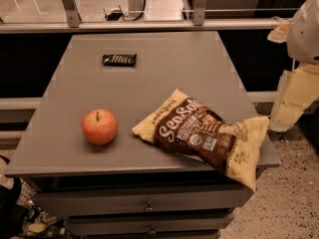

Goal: Move apple near rxbar chocolate

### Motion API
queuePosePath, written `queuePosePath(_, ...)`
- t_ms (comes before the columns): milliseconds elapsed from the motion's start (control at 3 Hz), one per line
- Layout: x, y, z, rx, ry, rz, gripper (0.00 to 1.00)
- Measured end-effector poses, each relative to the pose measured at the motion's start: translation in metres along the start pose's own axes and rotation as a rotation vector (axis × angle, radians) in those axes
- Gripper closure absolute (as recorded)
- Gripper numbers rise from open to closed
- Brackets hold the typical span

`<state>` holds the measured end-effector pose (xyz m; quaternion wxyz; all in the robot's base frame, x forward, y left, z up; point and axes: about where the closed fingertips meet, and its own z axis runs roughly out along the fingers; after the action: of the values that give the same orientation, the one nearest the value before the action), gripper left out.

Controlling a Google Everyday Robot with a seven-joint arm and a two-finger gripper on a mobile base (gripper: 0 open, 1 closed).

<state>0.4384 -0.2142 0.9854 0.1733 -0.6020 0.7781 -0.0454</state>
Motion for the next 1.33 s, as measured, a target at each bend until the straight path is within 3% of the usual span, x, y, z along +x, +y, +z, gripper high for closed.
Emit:
queuePosePath(333,0.000,0.000,0.000,0.000,0.000,0.000,0.00)
queuePosePath(667,-0.027,-0.005,0.005,-0.017,-0.065,-0.022,0.00)
queuePosePath(1000,-0.059,-0.004,0.011,-0.030,-0.167,-0.035,0.00)
queuePosePath(1333,-0.116,0.027,0.041,-0.093,-0.326,-0.026,0.00)
